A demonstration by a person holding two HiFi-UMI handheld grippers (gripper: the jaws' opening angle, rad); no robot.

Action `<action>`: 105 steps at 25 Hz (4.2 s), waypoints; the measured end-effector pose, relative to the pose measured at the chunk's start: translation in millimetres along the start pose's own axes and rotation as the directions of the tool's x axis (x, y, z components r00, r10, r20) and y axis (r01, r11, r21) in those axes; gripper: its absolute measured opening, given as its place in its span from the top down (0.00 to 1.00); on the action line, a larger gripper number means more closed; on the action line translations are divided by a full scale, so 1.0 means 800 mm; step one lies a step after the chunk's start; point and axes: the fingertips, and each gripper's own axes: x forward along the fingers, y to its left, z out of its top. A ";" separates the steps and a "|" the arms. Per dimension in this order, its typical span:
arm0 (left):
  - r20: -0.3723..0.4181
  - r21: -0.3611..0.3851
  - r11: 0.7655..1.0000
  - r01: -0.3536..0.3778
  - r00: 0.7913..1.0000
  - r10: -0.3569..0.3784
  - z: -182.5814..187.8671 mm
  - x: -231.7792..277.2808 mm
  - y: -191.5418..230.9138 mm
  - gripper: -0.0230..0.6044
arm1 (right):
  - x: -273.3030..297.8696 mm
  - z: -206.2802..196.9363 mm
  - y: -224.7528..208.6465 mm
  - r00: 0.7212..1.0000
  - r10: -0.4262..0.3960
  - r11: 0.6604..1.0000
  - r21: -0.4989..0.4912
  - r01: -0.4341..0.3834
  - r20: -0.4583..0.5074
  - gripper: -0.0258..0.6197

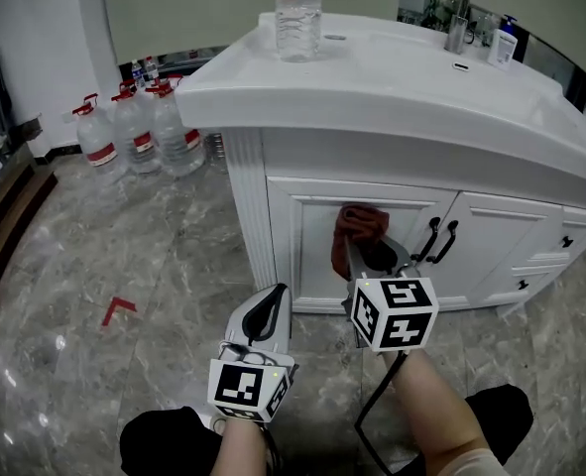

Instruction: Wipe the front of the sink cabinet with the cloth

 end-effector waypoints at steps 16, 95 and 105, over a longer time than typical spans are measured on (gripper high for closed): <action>-0.050 0.014 0.993 0.119 0.992 -0.118 -0.022 0.019 -0.071 0.96 | -0.062 -0.014 -0.114 0.980 -0.196 0.981 -0.009 0.196 -0.035 0.83; -0.183 -0.061 0.983 -0.172 0.970 0.159 -0.105 -0.042 0.093 0.96 | 0.094 -0.221 0.124 0.953 0.187 0.978 0.134 -0.159 -0.238 0.83; -0.208 -0.040 0.995 -0.094 0.975 0.084 -0.115 -0.014 0.053 0.96 | 0.072 -0.223 0.064 0.964 0.106 0.991 0.109 -0.082 -0.243 0.83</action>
